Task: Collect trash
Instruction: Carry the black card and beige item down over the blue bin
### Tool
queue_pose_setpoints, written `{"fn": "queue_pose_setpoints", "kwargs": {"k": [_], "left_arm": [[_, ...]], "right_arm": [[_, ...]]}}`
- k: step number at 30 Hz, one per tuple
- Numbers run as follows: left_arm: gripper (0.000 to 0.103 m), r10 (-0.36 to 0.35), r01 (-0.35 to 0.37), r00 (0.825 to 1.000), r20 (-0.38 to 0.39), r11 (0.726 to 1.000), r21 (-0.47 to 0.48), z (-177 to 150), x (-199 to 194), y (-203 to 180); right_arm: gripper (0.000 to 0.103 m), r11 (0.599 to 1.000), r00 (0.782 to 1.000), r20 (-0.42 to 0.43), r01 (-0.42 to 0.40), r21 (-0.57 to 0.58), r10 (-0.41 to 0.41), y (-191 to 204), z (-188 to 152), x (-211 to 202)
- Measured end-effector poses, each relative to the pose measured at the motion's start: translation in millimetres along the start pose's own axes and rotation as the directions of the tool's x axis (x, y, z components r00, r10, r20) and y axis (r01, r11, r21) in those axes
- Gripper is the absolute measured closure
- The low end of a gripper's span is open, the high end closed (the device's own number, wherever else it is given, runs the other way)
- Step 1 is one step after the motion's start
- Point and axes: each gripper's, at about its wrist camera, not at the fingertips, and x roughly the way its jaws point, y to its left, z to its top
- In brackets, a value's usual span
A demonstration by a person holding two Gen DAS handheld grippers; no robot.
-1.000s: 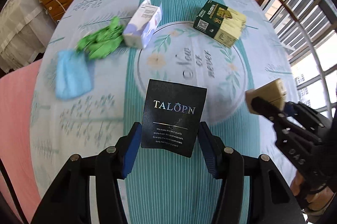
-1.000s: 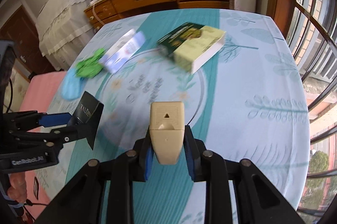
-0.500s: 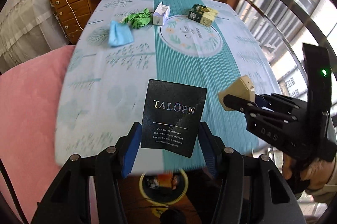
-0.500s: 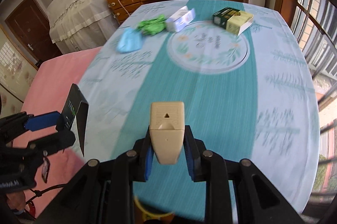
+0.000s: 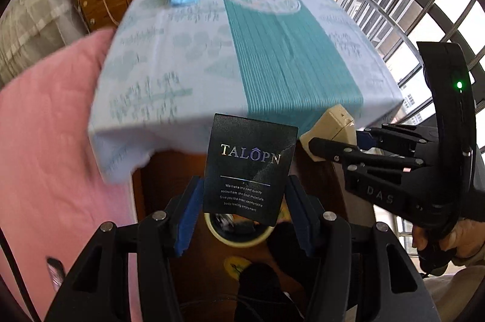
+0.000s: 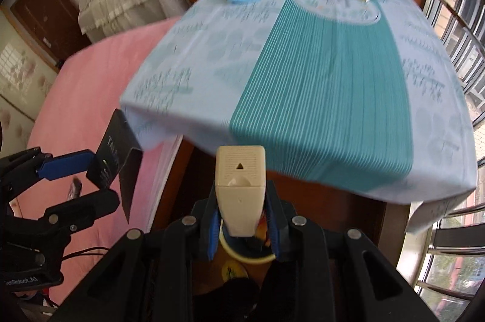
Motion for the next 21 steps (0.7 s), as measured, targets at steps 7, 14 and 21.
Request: {"fn": "queue_pose_setpoints", "kwargs": {"k": [7, 14, 21], "left_arm": [[0.049, -0.053, 0.042, 0.996, -0.072, 0.988, -0.152, -38.5, 63.5, 18.7], [0.048, -0.110, 0.064, 0.986, -0.123, 0.944, -0.325, -83.0, 163.5, 42.6], [0.046, -0.154, 0.050, 0.969, -0.195, 0.890, -0.454, -123.0, 264.4, 59.8]], "right_arm": [[0.077, 0.999, 0.996, -0.086, 0.009, -0.053, -0.014, 0.2, -34.4, 50.9], [0.077, 0.993, 0.987, -0.158, -0.001, -0.116, -0.017, -15.8, -77.8, 134.1], [0.077, 0.993, 0.974, -0.225, -0.018, -0.120, -0.009, -39.6, -108.8, 217.1]]}}
